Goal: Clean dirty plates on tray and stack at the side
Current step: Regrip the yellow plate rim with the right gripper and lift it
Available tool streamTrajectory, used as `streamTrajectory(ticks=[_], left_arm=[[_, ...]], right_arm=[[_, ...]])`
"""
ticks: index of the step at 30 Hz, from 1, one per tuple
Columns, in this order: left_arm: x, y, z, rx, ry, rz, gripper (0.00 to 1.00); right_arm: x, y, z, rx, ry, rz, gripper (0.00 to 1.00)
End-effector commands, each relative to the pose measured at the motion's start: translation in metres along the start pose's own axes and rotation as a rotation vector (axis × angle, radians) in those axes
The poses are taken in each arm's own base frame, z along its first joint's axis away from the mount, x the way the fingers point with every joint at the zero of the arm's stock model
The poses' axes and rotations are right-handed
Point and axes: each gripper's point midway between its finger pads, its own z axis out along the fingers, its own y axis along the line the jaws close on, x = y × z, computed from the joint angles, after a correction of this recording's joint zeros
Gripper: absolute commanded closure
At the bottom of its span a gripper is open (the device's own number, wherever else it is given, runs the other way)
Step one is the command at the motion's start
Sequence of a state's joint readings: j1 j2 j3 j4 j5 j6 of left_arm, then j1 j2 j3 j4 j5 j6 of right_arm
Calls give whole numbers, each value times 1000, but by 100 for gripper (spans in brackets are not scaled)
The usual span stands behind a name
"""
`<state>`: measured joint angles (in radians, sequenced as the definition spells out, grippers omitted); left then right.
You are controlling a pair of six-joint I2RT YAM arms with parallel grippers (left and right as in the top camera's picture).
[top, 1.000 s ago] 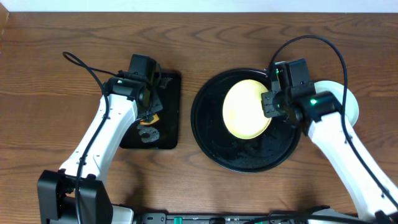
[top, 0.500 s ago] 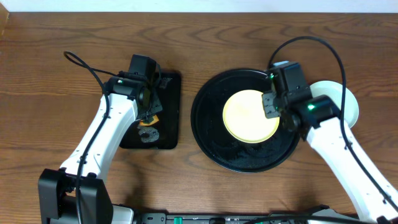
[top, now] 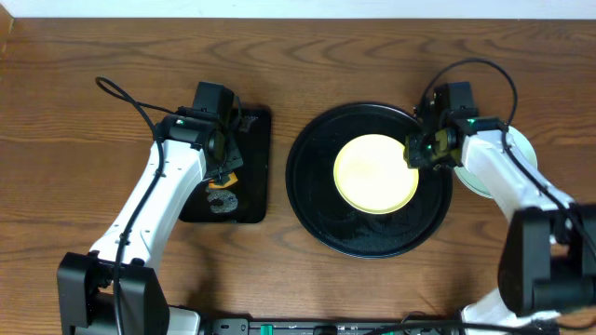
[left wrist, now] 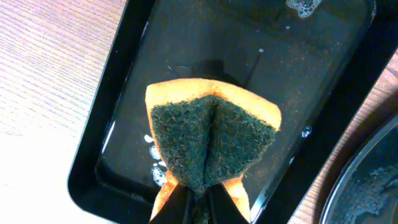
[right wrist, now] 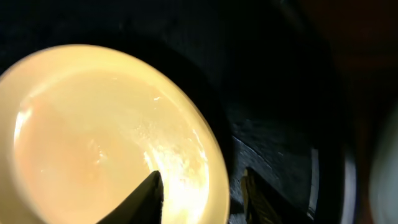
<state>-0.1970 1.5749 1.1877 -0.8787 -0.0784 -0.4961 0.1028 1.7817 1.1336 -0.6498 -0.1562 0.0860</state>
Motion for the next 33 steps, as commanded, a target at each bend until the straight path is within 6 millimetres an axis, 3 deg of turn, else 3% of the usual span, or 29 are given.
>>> streamTrajectory(ticks=[1,6,11,16,20,24,33], left_arm=[[2,5,4,-22,9,7,92],[2,5,4,-22,9,7,92],[2,5,4,-22,10,7,92],[2,5,4,-22,10,7,92],[2,5,4,-22,10,7,92],[2,5,4,-22,10,7,92],[2,5,4,-22,10,7,92]], right_arm=[[6,1,16,-50,40,2,63],[13,-3,33,-49,81,11,71],[16,3,35,-86,97,15,99],[13,21,29,-192,87,16,99],[2,41,12,-299,26,-43,99],[-13,46,-11,-300,-59,-91,99],[-38,32,-72,-117,-258,-187,99]])
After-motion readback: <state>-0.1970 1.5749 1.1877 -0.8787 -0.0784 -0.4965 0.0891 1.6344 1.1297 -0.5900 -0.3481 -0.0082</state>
